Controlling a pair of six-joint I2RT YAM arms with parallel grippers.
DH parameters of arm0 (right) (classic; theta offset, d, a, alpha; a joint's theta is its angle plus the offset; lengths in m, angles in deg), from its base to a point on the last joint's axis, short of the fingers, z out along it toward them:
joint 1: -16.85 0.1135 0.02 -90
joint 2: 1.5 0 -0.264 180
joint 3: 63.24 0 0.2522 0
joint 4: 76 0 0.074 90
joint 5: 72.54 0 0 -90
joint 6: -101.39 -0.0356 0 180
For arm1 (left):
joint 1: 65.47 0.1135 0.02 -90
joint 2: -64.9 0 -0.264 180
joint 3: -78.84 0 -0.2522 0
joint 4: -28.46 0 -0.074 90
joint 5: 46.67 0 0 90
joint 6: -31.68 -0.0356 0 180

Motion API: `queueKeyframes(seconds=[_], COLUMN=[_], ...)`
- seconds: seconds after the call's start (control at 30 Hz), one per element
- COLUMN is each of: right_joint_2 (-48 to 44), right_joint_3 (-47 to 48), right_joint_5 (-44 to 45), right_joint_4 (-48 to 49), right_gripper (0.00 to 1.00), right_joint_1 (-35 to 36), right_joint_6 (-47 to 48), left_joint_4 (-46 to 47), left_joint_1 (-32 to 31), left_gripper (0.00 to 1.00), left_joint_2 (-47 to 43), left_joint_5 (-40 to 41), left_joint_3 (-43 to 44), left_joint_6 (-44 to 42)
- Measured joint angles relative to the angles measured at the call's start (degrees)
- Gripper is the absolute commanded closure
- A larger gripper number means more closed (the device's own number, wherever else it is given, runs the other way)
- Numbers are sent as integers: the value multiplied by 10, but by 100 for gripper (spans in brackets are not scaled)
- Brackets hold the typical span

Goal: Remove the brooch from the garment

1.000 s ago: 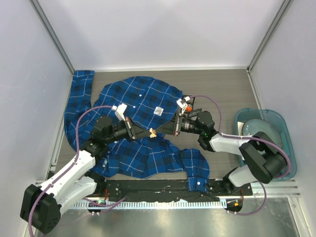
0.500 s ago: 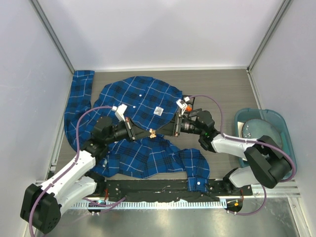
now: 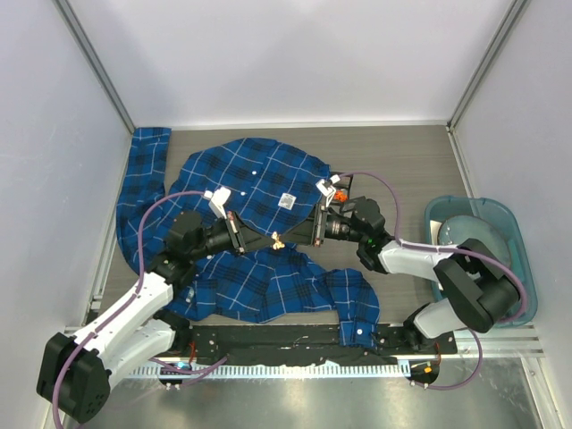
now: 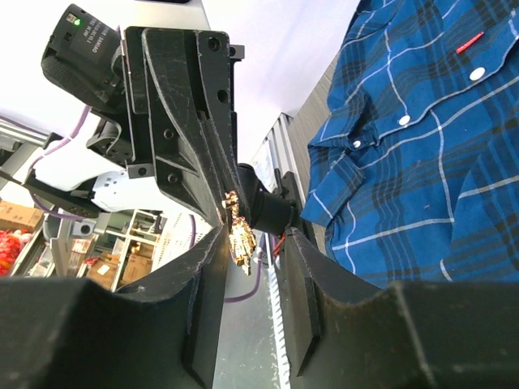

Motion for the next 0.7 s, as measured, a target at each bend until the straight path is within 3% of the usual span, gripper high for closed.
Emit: queueKeyframes(seconds=[0.7], right_joint_2=[29], right_joint_3=[0], right_joint_5=[-15], right_joint_4=[74], right_gripper=[76], right_joint_1=[2], right_joint_6=[-45], left_joint_4=[7], left_joint_1=[0], left_gripper=[100], left_joint_2=[3], left_joint_5=[-2], left_joint_3=[-1], left_joint_6=[8])
